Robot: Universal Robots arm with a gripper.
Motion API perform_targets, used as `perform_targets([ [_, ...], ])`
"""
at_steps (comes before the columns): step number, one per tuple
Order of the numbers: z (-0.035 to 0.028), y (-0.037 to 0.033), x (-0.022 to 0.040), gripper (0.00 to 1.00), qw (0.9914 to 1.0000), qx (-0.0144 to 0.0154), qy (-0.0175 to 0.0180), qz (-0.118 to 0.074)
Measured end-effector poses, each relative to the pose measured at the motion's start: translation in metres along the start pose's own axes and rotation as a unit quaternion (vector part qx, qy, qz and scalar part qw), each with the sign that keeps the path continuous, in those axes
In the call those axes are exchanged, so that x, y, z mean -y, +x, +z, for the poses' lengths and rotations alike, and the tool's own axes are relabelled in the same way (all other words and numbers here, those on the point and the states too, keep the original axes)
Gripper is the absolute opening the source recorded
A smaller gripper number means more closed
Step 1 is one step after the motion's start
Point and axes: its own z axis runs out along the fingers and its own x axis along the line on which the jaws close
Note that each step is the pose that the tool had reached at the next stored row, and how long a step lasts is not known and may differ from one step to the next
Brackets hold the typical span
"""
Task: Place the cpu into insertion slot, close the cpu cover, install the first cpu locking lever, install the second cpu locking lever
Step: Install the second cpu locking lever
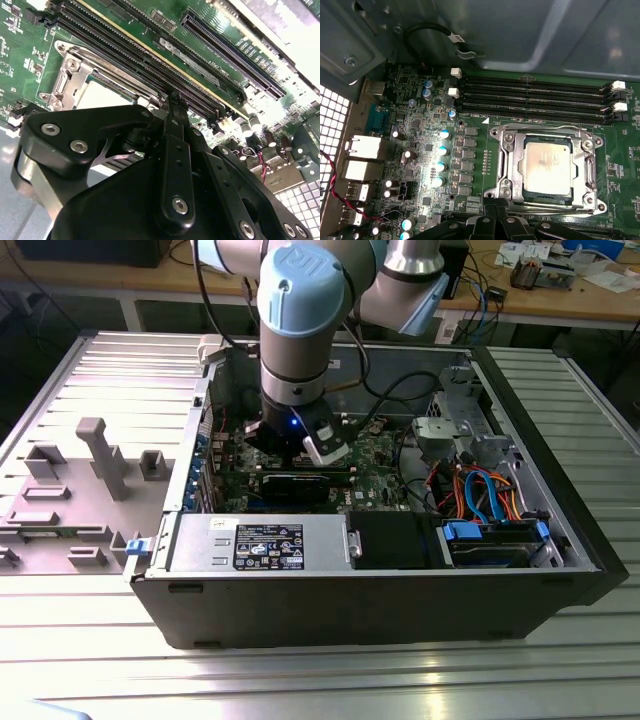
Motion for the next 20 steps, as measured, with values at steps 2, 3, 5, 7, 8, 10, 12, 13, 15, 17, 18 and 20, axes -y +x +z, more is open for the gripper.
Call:
perform_targets([
  [2,0.0004,0.0002,0.0,0.11,1.0,0.0001,-0.0007,0.0],
  [3,0.0005,0.0003,0.0001,0.11,1.0,0.0001,-0.001,0.0],
  [5,0.0008,0.0006,0.0001,0.11,1.0,0.0002,-0.0018,0.0],
  [7,0.0011,0.0009,0.0001,0.11,1.0,0.0002,-0.0026,0.0],
  [8,0.0012,0.001,0.0002,0.11,1.0,0.0002,-0.003,0.0],
  [10,0.0017,0.0012,0.0002,0.11,0.99999,0.0004,-0.0052,0.0],
  [12,0.0022,0.0012,0.0001,0.11,0.99997,0.0006,-0.0071,0.0],
  [13,0.0024,0.0012,0.0001,0.11,0.99997,0.0007,-0.0078,0.0],
  [15,0.0028,0.0013,0.0001,0.11,0.99996,0.0008,-0.0088,0.0],
  [17,0.0031,0.0017,0.0001,0.11,0.99996,0.0009,-0.009,0.0],
  [18,0.0033,0.002,0.0001,0.11,0.99996,0.0008,-0.0093,0.0],
  [20,0.0041,0.0024,0.0001,0.11,0.99994,0.001,-0.0106,0.0],
])
